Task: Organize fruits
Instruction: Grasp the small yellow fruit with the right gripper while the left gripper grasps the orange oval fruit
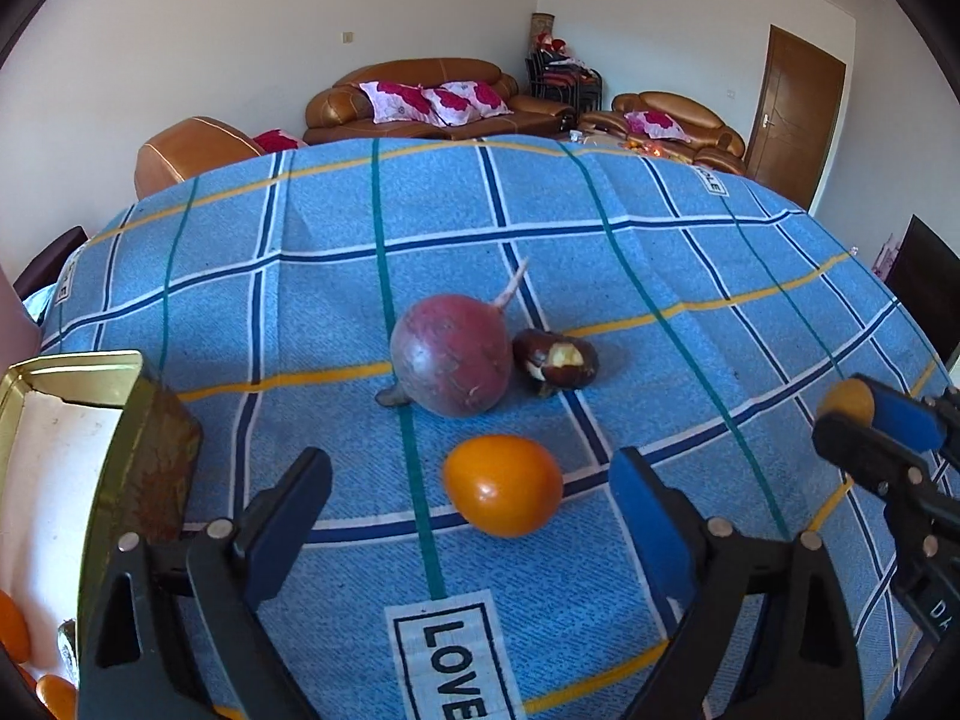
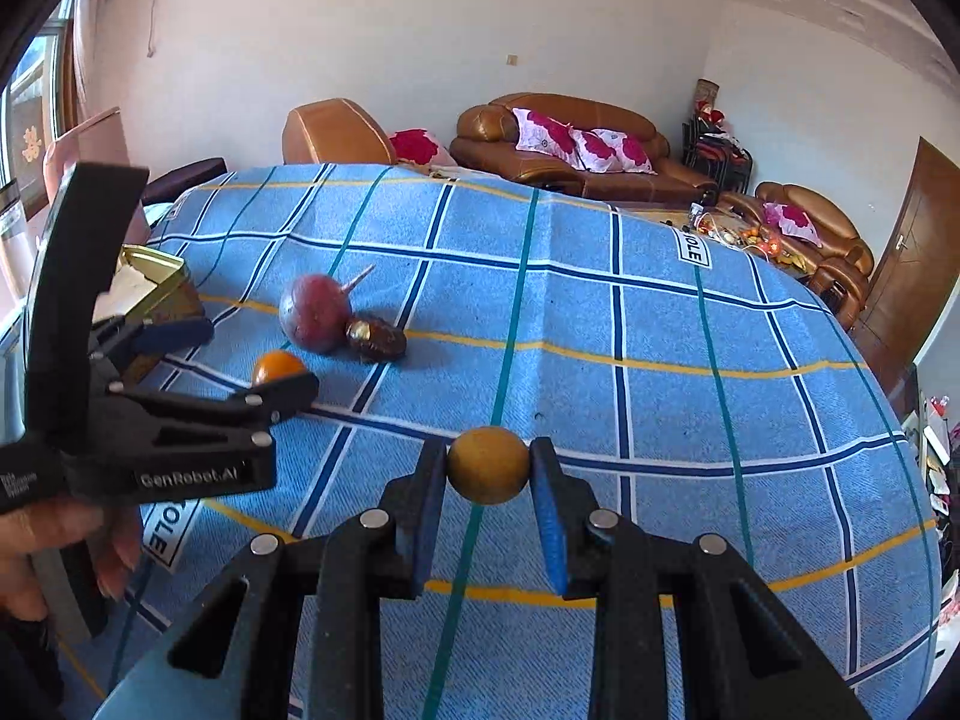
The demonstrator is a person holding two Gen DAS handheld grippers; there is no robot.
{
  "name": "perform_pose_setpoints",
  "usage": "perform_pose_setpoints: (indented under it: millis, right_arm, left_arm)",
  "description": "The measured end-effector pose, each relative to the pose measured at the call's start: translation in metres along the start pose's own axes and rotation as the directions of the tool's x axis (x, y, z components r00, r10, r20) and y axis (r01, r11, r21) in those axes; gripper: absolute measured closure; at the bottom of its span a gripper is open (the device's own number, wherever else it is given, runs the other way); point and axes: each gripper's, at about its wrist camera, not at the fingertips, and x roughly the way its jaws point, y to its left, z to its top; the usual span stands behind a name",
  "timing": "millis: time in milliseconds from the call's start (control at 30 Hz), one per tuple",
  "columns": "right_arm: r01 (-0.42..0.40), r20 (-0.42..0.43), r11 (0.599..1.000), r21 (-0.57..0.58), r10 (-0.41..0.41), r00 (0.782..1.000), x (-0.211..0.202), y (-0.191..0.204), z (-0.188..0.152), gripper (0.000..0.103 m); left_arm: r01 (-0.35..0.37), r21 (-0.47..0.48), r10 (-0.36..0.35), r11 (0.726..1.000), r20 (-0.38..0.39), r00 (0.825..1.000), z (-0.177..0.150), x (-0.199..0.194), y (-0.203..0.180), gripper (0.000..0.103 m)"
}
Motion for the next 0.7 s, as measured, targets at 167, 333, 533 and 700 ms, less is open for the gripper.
perform_pose_setpoints:
  millis: [167,333,533,700]
  right_arm:
    - [0.015,0.015,0.999,0.050,-0.016,1.000,0.014,0.003,0.002,0.073]
    - [0.007,0.000,0.998,0.063,-0.007,1.000,0.027,0.010,-0.002,0.073]
    - [-0.016,-0.011,0.997,0.075,0.017,1.000,0.037,0.017,-0.003,0.073]
    - [-0.028,-0.003,0.997,0.075,0.028,1.000,0.034,0.020,-0.004,0.073]
  left_arm:
    - [0.065,-0.023,-0.066,0.998,-0.043,0.997,0.000,0.009,0.007,0.024]
    - [0.100,-0.035,-0.103,0.994,-0.071,0.992,0.000,0.013,0.009,0.036]
    - [0.132,-0.038,-0.134,0.991,-0.064,0.989,0.001,0.012,0.012,0.058]
    - [0.128,0.001,-0.128,0.992,-0.060,0.990,-0.001,0.008,0.007,0.059]
